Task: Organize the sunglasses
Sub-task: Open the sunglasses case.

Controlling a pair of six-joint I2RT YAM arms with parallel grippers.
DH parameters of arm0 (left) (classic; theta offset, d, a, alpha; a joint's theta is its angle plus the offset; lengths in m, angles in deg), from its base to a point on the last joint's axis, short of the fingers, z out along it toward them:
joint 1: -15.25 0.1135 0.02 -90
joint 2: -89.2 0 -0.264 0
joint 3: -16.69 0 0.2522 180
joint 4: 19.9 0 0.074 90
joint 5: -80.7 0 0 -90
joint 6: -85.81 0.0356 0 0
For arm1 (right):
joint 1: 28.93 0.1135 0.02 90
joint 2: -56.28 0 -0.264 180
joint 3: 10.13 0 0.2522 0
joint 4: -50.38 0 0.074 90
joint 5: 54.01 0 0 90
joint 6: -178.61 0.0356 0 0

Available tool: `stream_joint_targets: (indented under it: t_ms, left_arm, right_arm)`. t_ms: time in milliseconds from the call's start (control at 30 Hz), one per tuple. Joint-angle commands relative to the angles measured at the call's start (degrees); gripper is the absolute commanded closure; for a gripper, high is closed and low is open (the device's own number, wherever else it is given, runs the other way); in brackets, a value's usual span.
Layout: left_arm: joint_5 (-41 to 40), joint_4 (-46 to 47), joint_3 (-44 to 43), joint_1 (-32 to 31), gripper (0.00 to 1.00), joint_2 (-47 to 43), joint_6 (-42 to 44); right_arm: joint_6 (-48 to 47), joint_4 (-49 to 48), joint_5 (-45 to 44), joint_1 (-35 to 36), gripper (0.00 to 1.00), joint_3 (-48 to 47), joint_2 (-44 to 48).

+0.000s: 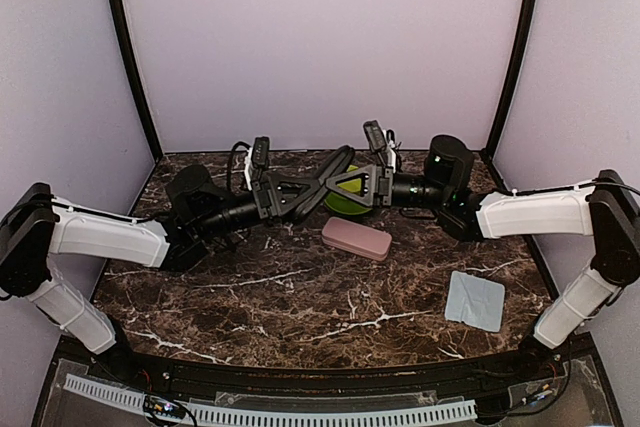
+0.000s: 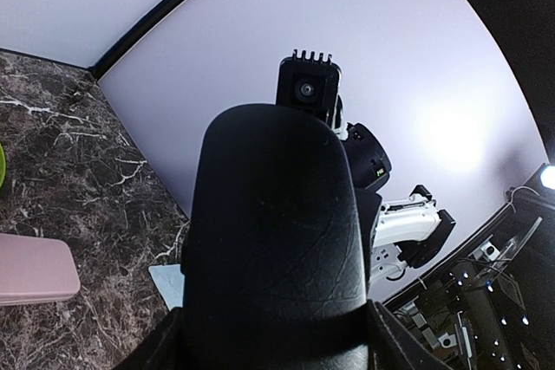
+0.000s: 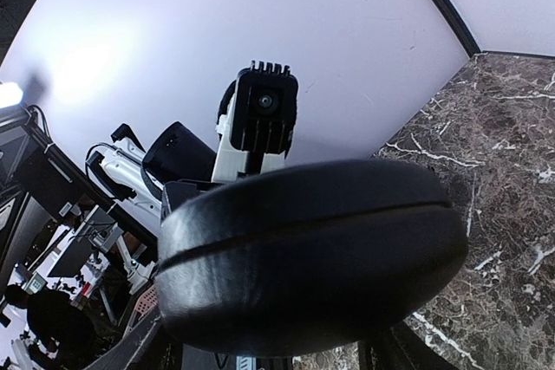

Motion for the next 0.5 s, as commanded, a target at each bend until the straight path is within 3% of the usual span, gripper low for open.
stream_joint_targets:
  t_ms: [0,233,467]
  left_arm:
    - [1.1,4.2,1.4,-0.1,1.0,-0.2,-2.3]
    - [1.7,7.6,2.3,0.0,1.0,0.0,-3.9]
    - [3.6,11.2,2.2,0.0,1.0,0.1,-4.5]
  right_arm:
    - [-4.7,-2.7,1.8,-0.5,0.64,-0.3,0.3]
    - [-11.2,1.3,2.9,-1.1,0.75,1.0,1.2]
    - [-11.7,2.7,2.0,-3.3,0.73,3.2,0.5]
